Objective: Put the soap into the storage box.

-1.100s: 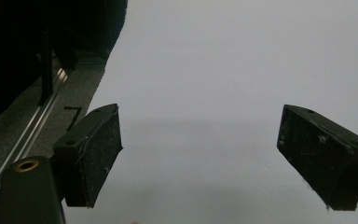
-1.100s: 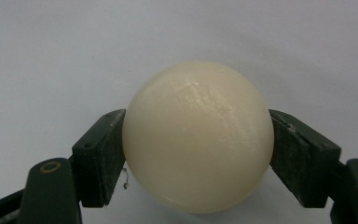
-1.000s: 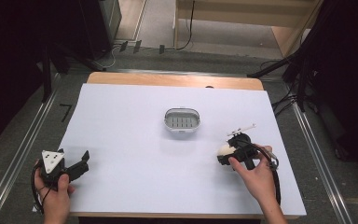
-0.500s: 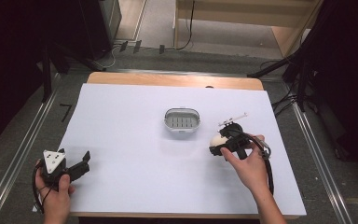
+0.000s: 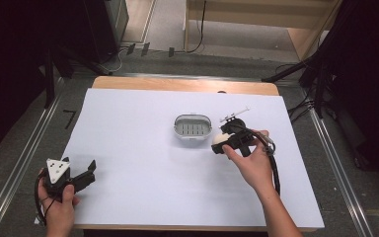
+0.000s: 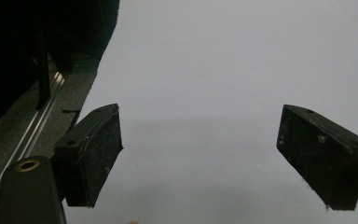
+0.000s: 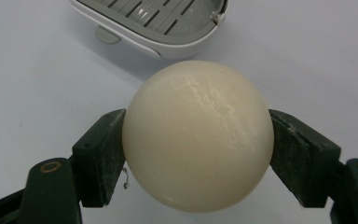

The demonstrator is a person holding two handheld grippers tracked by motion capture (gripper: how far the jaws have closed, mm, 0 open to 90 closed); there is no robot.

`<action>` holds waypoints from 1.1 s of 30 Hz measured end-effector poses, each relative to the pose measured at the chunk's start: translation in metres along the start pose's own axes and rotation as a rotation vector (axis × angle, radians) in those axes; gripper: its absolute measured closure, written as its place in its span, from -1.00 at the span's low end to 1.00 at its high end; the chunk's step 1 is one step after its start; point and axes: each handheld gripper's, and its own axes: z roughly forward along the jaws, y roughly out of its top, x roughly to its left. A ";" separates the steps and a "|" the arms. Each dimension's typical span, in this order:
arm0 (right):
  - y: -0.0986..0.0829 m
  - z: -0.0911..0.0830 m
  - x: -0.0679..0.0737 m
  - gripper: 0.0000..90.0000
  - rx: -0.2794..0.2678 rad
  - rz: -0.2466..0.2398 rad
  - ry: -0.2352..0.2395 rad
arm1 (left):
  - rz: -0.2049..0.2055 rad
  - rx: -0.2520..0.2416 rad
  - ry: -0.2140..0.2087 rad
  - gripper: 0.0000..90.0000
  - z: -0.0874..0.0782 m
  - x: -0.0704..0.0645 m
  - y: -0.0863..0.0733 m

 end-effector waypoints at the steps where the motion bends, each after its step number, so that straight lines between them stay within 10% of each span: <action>1: 0.003 0.001 0.001 -0.43 -0.002 -0.005 0.001 | 0.001 0.001 -0.001 -0.67 0.000 0.000 0.000; 33: 0.058 0.021 0.009 -0.43 0.004 0.018 0.010 | -0.001 0.005 0.022 -0.67 0.001 -0.001 0.000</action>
